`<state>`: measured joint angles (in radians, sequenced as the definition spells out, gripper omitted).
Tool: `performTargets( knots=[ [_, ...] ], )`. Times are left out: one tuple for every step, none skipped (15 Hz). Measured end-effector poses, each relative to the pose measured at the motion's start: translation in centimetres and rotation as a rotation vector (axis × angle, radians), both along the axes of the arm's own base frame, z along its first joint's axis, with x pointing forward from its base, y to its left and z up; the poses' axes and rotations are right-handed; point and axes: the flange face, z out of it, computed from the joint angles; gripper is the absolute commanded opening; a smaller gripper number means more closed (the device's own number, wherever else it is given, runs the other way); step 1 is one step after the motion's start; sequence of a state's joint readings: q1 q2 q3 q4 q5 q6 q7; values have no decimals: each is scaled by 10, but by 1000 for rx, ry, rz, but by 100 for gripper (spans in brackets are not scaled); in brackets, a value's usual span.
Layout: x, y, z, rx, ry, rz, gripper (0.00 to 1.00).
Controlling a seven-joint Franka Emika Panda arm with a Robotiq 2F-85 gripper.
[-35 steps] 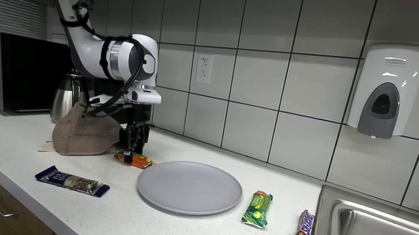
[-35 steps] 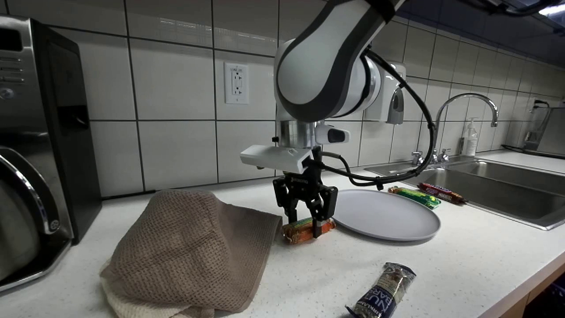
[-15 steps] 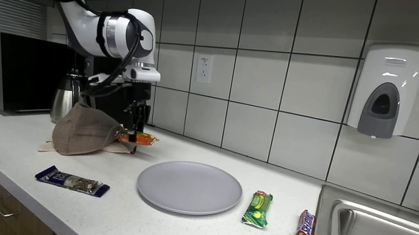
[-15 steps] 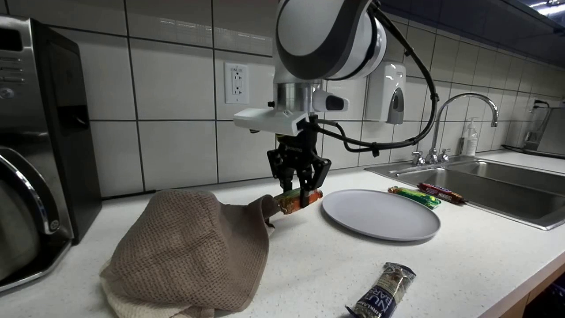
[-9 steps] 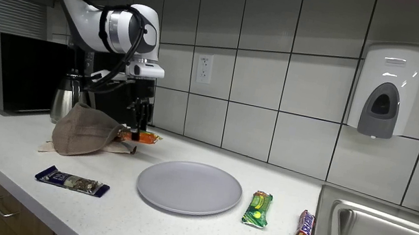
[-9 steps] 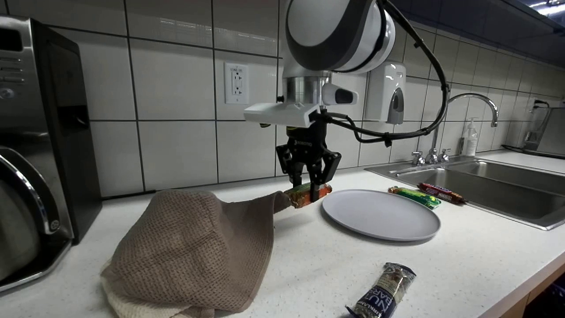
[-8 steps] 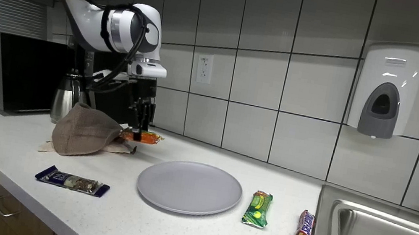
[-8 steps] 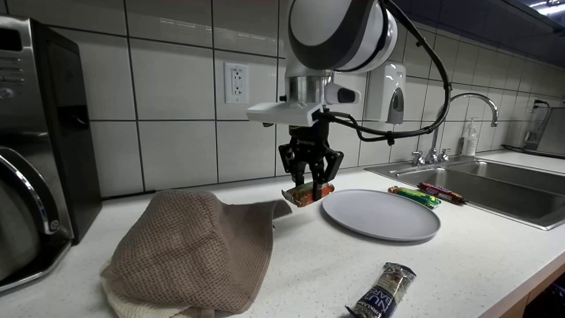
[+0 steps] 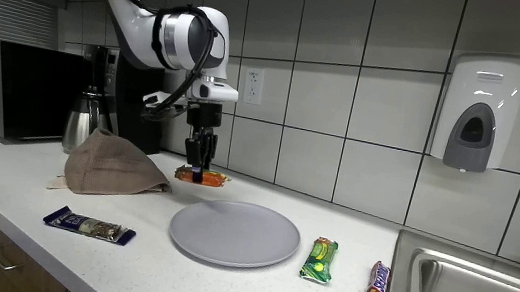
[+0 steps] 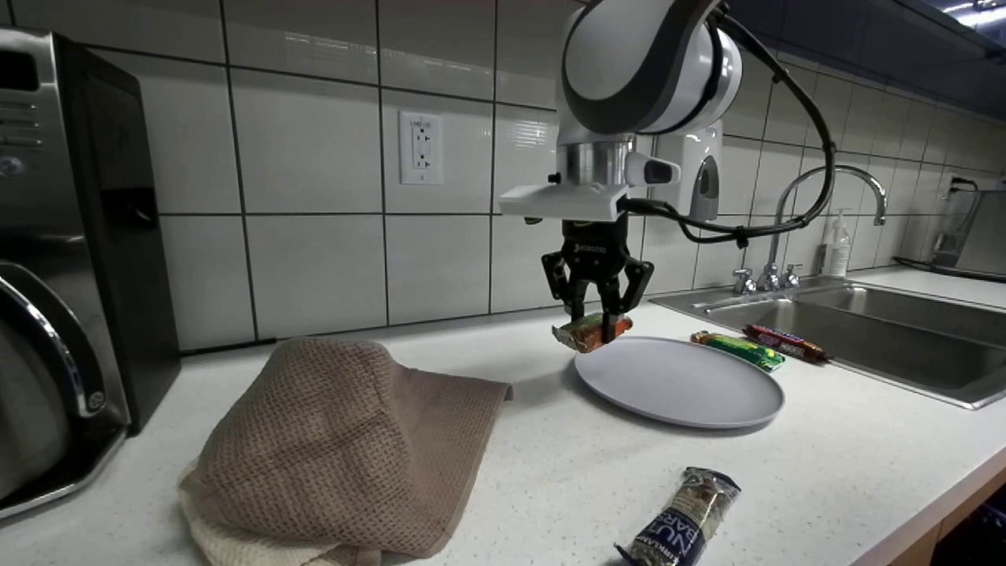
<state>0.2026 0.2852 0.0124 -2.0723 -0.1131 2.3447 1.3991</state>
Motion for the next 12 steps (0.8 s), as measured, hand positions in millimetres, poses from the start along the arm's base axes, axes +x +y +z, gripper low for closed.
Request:
performTargets(
  knots=[
    [2,-8,-1,-1,2,5,16],
    [3,-16,-2,-3,5,13,16],
    [4,-22,-4,-4,8,20,16],
    [5,-27,-5,-3,11,30,16],
    [6,-30,-8,-4,14,40,16],
    [6,-33,-10,-4,18,50,16],
    [6,-34,-13,-4,23,58,16],
    [6,-35,-17,-4,27,65,16],
    [6,-36,-21,-4,33,72,16],
    [6,-37,-25,-4,40,79,16],
    [7,-38,-29,-3,46,82,16],
    [7,-39,-33,-1,52,83,16]
  ],
)
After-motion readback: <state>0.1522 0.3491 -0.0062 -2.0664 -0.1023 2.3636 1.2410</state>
